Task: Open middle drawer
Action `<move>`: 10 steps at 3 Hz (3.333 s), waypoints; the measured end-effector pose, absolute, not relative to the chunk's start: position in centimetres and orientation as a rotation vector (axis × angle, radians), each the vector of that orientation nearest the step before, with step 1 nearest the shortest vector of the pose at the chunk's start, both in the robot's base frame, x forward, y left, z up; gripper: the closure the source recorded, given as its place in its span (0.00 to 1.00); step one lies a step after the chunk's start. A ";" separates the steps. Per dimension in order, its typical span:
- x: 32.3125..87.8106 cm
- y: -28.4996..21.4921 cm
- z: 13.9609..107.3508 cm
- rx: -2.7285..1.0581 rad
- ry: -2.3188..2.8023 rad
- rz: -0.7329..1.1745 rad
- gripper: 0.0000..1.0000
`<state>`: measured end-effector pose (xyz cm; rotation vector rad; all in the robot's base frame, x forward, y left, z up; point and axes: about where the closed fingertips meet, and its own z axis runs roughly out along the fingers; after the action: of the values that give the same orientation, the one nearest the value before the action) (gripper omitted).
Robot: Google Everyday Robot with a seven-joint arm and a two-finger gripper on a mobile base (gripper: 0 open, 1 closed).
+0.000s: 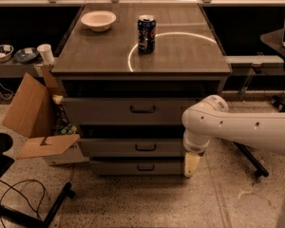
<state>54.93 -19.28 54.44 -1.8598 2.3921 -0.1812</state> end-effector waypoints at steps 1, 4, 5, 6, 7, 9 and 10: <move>55.7 -20.1 52.6 -1.876 2.406 -0.200 0.00; 59.1 -20.7 47.1 -1.939 2.386 -0.181 0.00; 60.0 -20.3 46.0 -1.945 2.376 -0.161 0.00; 60.7 -19.9 44.8 -1.940 2.372 -0.125 0.00; 61.2 -19.4 44.0 -1.941 2.359 -0.083 0.18; 59.1 -19.9 44.6 -1.909 2.362 -0.011 0.64; 59.1 -19.9 45.2 -1.909 2.362 -0.011 0.87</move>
Offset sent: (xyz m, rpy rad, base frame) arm 0.0269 -0.0202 -0.0582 -0.0593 0.0314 0.0316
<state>59.12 -19.87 45.20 -1.9090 2.3620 -0.0108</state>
